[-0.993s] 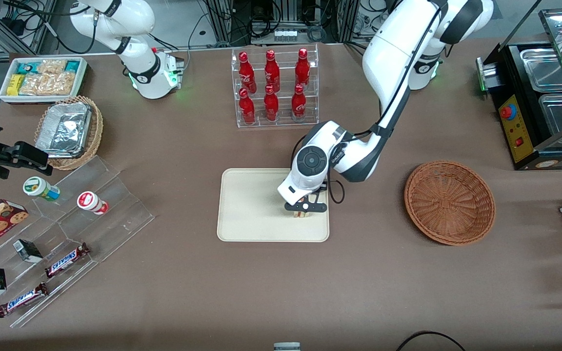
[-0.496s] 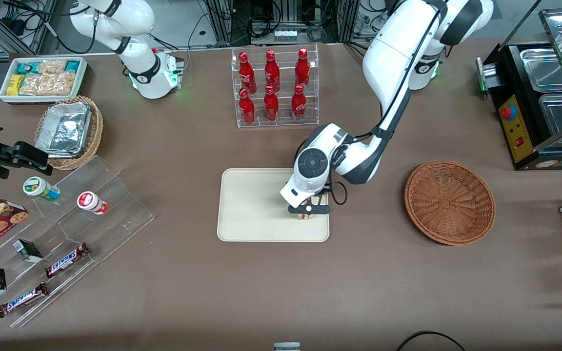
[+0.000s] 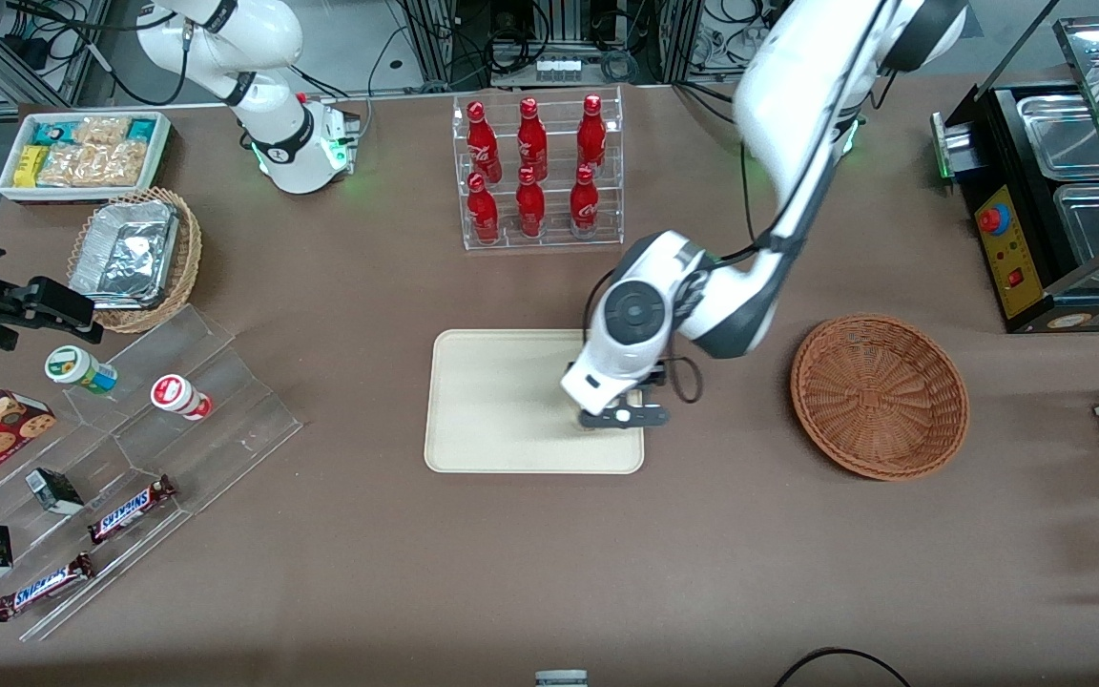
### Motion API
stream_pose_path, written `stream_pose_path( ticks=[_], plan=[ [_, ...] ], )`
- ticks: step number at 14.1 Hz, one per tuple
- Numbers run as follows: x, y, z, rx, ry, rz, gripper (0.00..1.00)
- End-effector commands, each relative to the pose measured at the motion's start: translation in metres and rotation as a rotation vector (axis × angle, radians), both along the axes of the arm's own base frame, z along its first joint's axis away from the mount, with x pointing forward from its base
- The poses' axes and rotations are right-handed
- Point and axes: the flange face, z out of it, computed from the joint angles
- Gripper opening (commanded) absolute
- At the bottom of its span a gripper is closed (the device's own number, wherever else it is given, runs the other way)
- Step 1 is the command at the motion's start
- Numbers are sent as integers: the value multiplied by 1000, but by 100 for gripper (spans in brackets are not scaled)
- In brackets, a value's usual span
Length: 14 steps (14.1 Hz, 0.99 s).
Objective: Place sandwich from basket to tray
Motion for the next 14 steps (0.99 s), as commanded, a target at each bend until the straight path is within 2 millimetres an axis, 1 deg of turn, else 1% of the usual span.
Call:
stream_pose_path(
  ticks=[1, 3, 4, 5, 6, 8, 10, 11, 12, 13, 14],
  plan=[
    [2, 54, 71, 32, 16, 56, 100],
    [19, 114, 105, 35, 9, 138, 100],
    [23, 143, 121, 39, 15, 158, 100],
    [25, 171, 136, 41, 29, 130, 100],
    [27, 203, 150, 40, 45, 92, 100],
    [33, 268, 172, 19, 53, 85, 100],
    [32, 303, 187, 12, 45, 78, 100],
    [28, 318, 199, 9, 30, 97, 100],
    [22, 327, 214, 8, 8, 111, 100],
    [14, 329, 230, 6, -17, 105, 100],
    [2, 328, 245, 6, -39, 94, 100]
  ],
)
